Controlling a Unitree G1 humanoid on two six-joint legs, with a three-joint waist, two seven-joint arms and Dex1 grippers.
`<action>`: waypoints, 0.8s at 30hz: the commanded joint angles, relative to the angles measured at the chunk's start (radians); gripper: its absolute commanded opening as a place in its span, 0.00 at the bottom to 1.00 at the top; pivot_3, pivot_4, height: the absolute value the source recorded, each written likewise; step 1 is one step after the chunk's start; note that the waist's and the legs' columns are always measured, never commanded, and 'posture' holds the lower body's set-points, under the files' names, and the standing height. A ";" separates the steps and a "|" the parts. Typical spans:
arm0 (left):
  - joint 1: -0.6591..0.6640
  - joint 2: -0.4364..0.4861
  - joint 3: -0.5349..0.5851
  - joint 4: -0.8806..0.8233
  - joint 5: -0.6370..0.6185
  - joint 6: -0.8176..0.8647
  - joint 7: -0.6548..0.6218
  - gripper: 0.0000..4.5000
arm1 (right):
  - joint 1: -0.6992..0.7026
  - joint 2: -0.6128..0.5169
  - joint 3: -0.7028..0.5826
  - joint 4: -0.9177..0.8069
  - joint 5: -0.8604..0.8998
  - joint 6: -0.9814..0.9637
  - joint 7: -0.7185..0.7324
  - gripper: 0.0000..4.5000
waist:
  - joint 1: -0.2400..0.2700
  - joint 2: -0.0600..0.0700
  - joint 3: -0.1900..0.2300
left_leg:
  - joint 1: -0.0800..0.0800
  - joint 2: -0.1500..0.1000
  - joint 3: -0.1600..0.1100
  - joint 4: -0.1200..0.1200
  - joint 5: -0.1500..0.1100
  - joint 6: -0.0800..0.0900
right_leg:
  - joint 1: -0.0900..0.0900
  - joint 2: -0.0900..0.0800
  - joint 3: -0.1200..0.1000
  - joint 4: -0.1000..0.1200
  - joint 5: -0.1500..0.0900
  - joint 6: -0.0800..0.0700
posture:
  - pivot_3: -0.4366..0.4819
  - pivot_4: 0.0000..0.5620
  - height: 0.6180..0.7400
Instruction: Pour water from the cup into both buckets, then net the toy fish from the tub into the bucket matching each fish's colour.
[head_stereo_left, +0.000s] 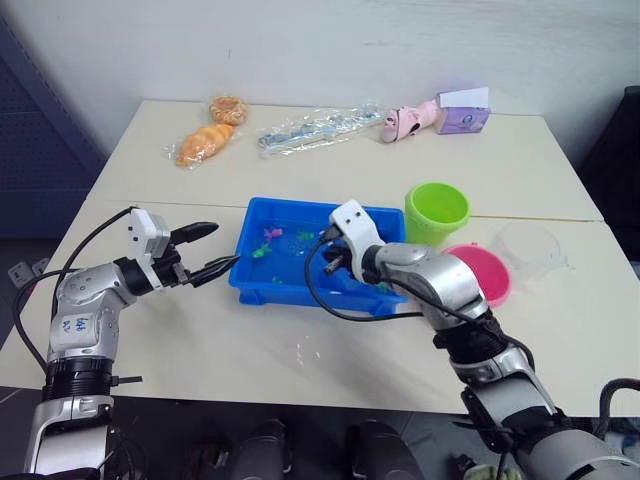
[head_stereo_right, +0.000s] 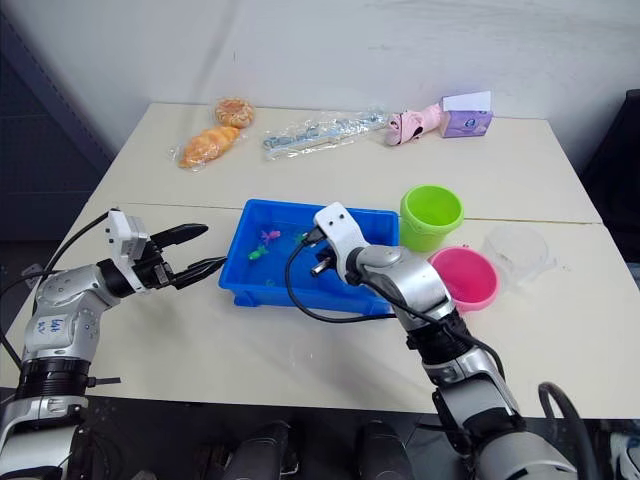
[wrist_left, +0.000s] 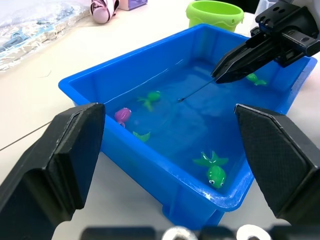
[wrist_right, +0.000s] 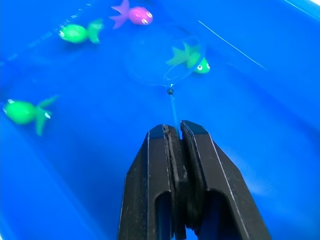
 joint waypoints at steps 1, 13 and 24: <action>0.002 0.016 0.027 -0.012 -0.010 -0.007 0.008 0.99 | -0.022 0.025 -0.013 -0.007 -0.017 -0.049 0.015 0.00 | 0.000 0.000 0.000 | 0.000 0.000 0.000 0.000 0.000 0.000 | 0.000 0.000 0.000 0.000 0.000 0.000 | 0.48 0.27 1.00; 0.036 0.030 0.046 0.021 -0.007 -0.018 0.025 0.99 | 0.038 0.104 -0.095 -0.007 0.003 -0.154 0.052 0.00 | -0.004 0.000 0.000 | 0.000 0.000 0.002 -0.002 0.000 0.000 | -0.002 0.000 0.001 0.000 0.000 0.000 | 0.48 0.27 1.00; 0.020 0.019 0.027 -0.014 -0.017 -0.028 -0.012 0.99 | 0.202 -0.072 -0.131 -0.314 0.040 -0.112 0.146 0.00 | 0.004 0.000 0.000 | -0.002 -0.001 0.001 -0.003 -0.001 0.001 | -0.003 -0.002 0.000 -0.001 0.000 0.000 | 0.48 0.27 1.00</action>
